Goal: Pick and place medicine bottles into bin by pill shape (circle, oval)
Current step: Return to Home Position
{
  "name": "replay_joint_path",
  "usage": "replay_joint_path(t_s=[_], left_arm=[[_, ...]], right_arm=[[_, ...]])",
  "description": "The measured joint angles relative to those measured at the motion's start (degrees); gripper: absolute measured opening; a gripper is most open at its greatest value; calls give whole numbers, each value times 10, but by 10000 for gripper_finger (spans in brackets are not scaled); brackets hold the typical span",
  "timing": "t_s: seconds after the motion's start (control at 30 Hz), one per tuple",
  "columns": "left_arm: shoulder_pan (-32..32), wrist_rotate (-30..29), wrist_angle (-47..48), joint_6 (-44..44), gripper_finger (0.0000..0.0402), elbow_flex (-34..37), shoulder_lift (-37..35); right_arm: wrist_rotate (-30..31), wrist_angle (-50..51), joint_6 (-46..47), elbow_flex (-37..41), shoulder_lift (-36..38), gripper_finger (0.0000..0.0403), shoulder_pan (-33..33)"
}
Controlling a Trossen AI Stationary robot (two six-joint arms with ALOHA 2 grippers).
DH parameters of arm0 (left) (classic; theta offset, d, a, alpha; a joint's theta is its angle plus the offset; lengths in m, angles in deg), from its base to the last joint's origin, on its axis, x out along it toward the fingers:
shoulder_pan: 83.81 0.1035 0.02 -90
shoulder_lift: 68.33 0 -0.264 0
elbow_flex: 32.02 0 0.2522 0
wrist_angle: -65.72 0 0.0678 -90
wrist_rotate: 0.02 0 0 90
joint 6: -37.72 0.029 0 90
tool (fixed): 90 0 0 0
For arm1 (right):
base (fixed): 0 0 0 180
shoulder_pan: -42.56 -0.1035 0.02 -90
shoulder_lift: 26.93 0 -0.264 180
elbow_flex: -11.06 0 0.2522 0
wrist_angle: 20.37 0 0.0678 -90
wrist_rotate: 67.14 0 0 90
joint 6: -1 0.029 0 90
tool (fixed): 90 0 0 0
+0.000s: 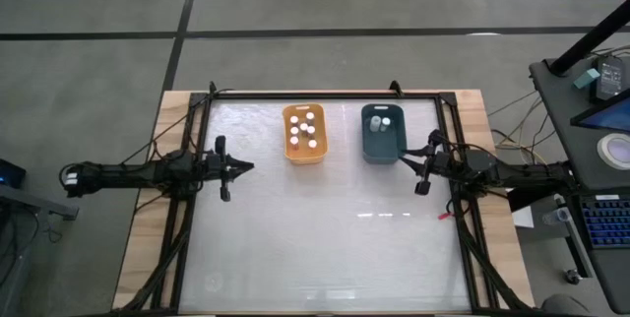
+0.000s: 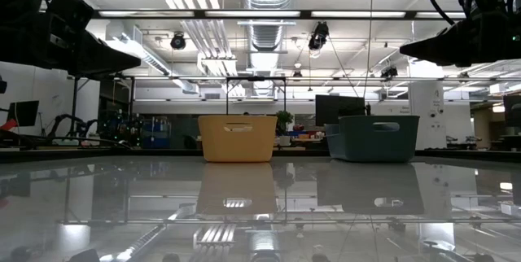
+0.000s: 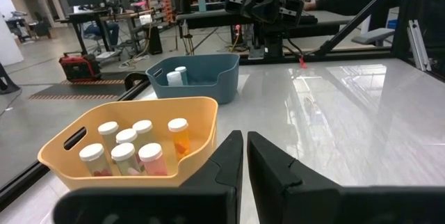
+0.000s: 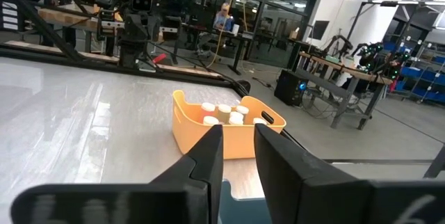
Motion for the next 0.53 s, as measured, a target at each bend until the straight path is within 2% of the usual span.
replay_joint_path(t_s=[0.2, 0.53], left_arm=[[0, 0, 0, 0, 6, 0, 0], [0, 0, 0, 0, 6, 0, 0]], right_arm=[[0, 0, 0, 0, 0, 68, 0], [0, 0, 0, 0, 0, 82, 0]])
